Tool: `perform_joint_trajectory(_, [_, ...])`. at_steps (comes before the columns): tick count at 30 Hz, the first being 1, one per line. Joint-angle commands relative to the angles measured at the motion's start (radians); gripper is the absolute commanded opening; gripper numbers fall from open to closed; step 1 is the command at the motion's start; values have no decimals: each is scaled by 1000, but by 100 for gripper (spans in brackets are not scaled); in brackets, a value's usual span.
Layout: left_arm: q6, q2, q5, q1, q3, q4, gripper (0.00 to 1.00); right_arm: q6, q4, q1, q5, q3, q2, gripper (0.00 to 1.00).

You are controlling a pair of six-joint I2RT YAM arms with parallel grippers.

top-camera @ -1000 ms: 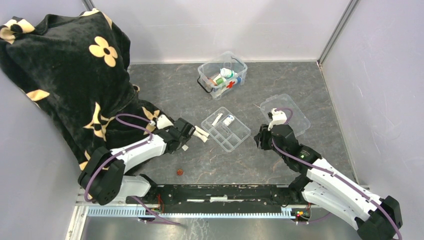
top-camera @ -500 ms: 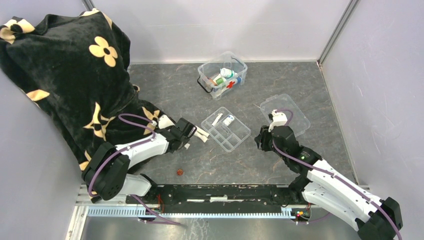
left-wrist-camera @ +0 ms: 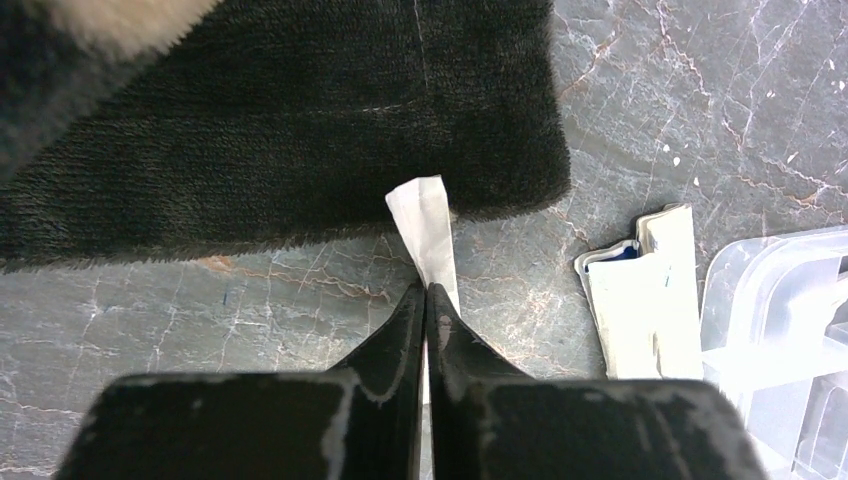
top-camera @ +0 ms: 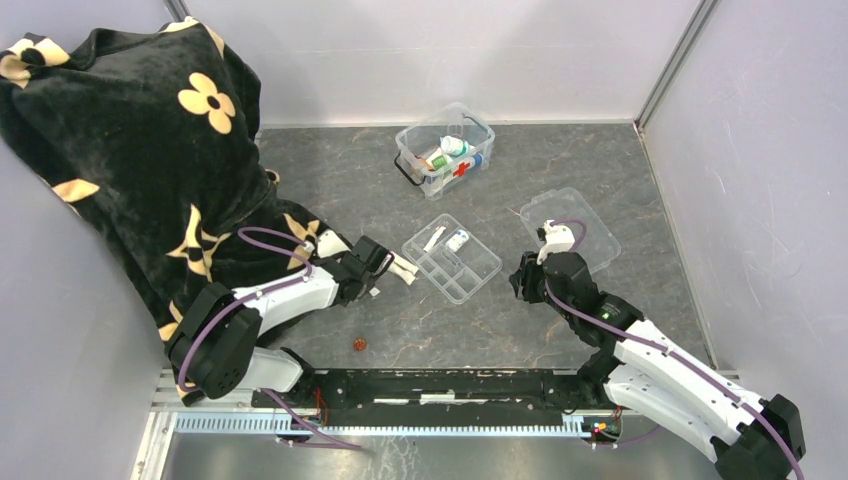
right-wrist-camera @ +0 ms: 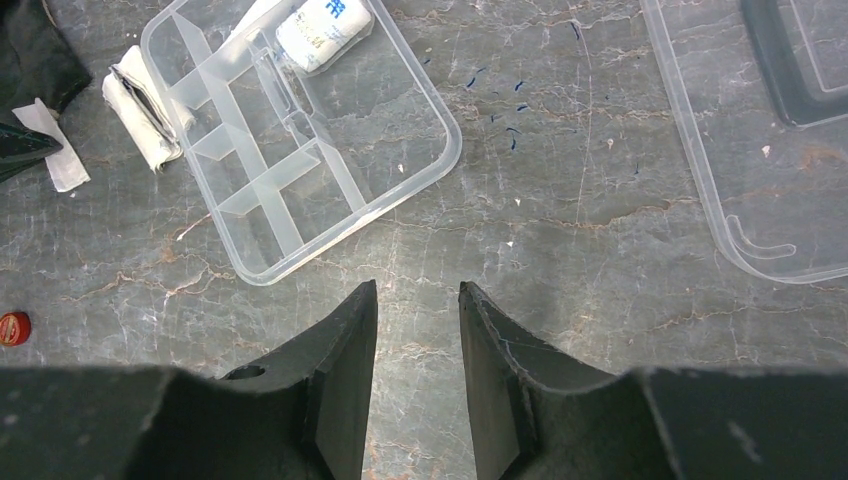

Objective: Organize the medicine kit

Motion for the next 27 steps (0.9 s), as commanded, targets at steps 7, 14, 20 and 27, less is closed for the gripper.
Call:
perform_joint_trajectory(7, [162, -46, -65, 3, 84, -58, 2, 5, 2, -2, 1, -10, -26, 42])
perform_joint_trajectory(14, [609, 16, 74, 3, 321, -73, 2, -10, -22, -2, 13, -17, -80, 43])
perform_joint_trajectory(20, [894, 99, 212, 3, 481, -64, 2, -59, -73, -2, 22, -26, -115, 43])
perform_joint_trajectory(27, [1227, 253, 408, 1, 638, 1, 2, -69, -105, -3, 16, -26, -165, 44])
